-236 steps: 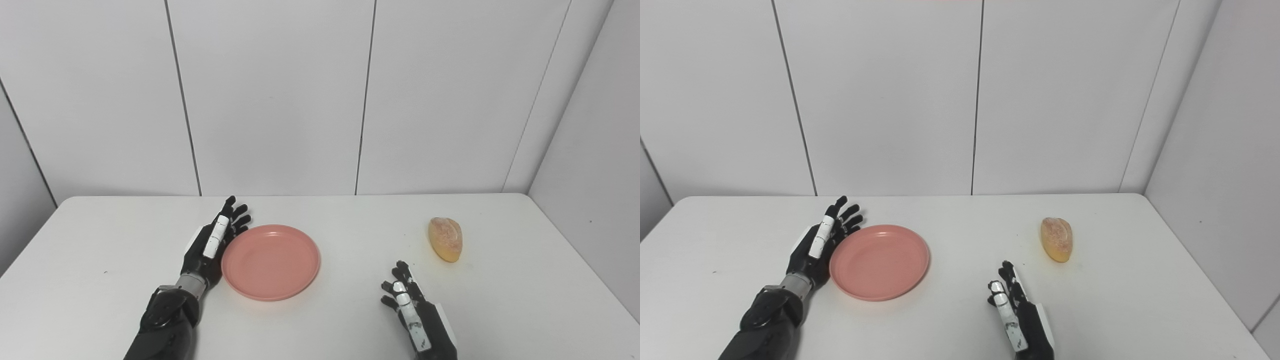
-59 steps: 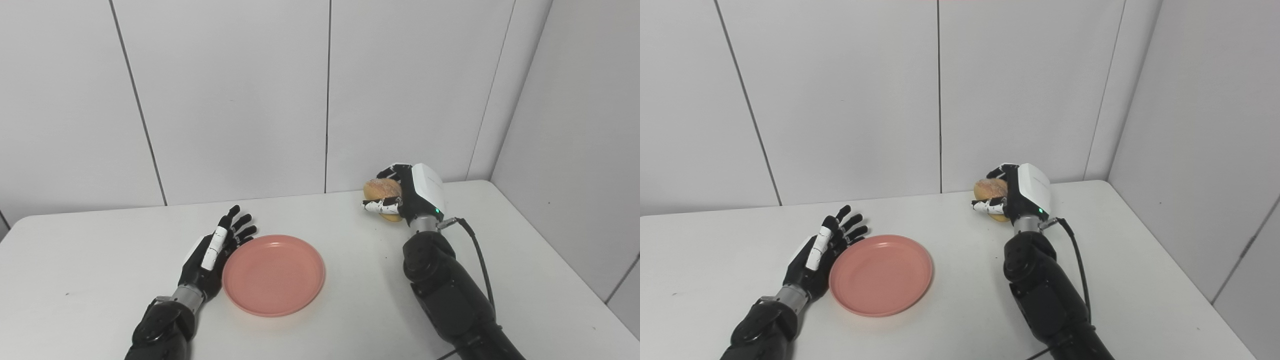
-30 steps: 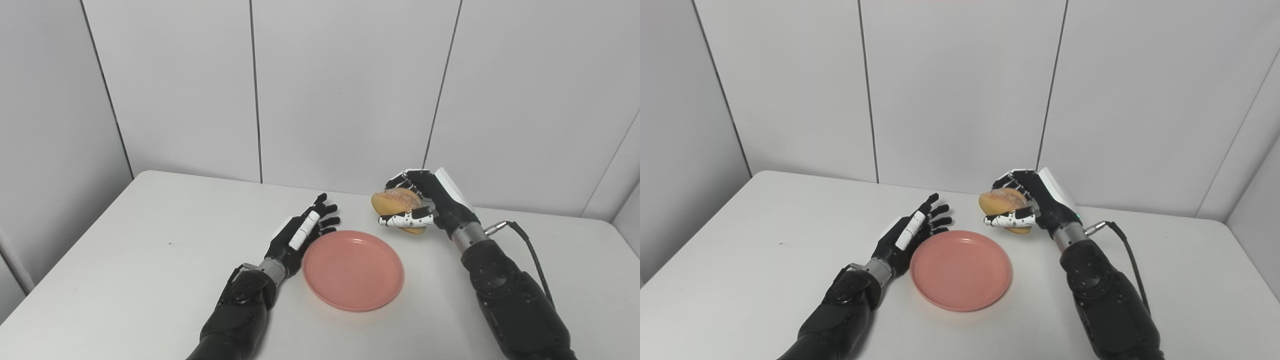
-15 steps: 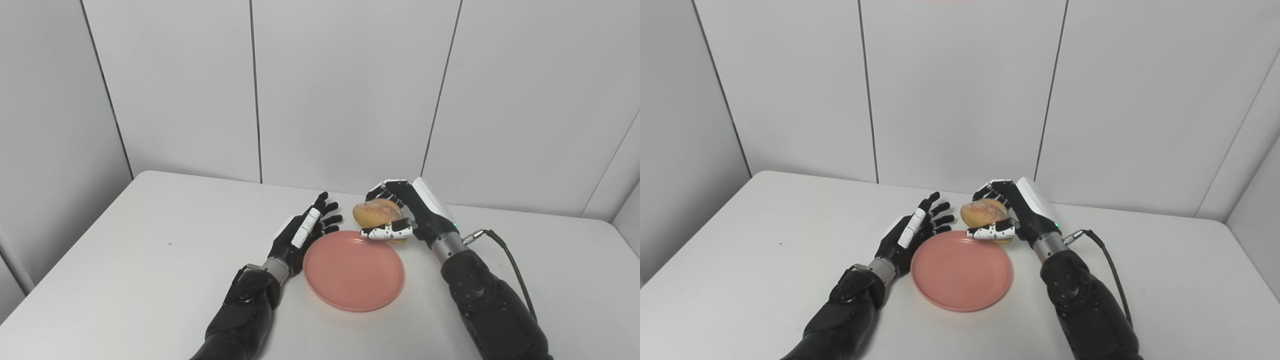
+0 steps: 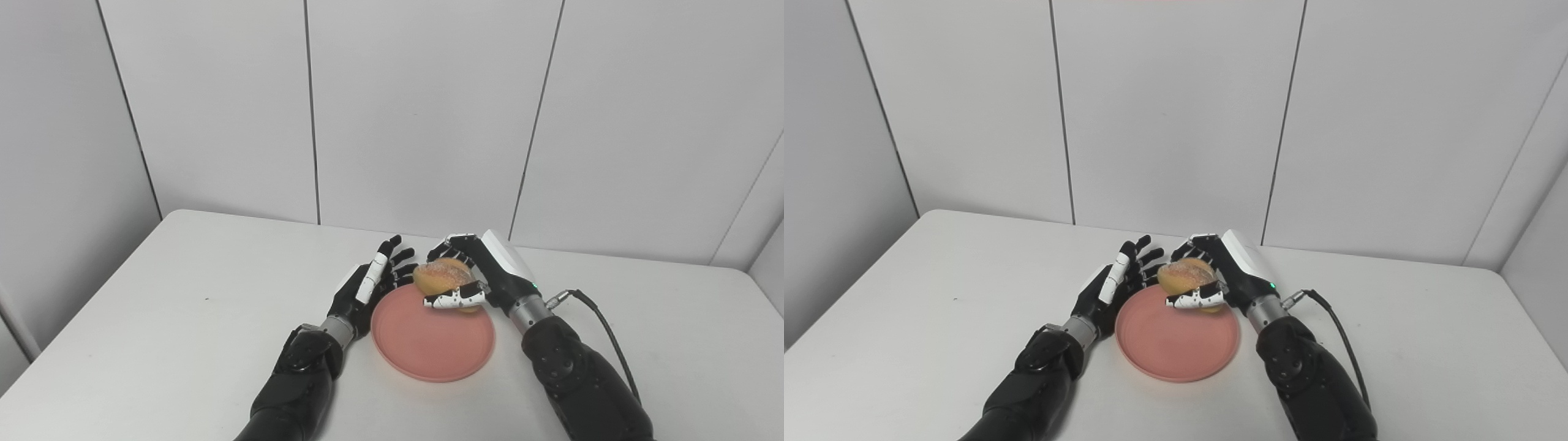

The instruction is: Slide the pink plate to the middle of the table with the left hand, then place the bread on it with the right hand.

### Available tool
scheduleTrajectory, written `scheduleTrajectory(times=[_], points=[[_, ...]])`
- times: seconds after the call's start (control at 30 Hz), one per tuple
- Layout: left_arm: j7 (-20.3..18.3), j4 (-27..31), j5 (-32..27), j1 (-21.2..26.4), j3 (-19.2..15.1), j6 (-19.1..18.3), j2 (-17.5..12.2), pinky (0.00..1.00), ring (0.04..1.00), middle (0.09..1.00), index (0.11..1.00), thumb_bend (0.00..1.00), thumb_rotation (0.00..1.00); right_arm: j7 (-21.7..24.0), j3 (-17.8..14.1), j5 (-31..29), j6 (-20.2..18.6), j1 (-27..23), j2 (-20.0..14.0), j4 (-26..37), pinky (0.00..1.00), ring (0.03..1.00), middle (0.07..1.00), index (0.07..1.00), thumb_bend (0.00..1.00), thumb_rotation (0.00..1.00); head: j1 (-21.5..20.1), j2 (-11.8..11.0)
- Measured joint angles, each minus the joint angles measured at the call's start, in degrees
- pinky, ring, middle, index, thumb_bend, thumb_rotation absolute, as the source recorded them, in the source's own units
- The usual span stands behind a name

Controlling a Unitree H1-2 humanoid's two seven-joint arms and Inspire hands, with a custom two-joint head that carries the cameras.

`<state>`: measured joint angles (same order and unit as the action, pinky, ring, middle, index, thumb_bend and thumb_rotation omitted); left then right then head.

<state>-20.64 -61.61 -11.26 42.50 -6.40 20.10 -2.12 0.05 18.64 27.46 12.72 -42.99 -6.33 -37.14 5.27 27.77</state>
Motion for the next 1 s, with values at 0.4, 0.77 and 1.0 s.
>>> scheduleTrajectory(times=[0.4, 0.77, 1.0], points=[[0.0, 1.6, 0.0, -0.7, -0.1, -1.2, 0.3, 0.89, 0.894, 0.935, 1.0, 0.88, 0.96, -0.5, 1.4, 2.1, 0.1, 0.5, 0.2, -4.6, 0.32, 0.407, 0.49, 0.513, 0.52, 0.0, -0.8, 0.8], [0.2, 2.0, 0.0, -0.9, -0.1, -1.2, 0.3, 0.87, 0.873, 0.918, 1.0, 0.87, 0.95, -2.0, 2.0, 2.5, 1.0, 0.0, 0.3, -7.7, 0.31, 0.405, 0.487, 0.513, 0.52, 0.0, -1.1, 1.2], [0.2, 1.9, 0.0, -0.9, 0.0, -1.2, 0.3, 0.87, 0.913, 0.941, 1.0, 0.87, 0.96, -1.2, 1.5, 0.8, 1.6, 0.1, 0.3, -7.8, 0.41, 0.473, 0.495, 0.513, 0.52, 0.03, -1.3, 1.3]])
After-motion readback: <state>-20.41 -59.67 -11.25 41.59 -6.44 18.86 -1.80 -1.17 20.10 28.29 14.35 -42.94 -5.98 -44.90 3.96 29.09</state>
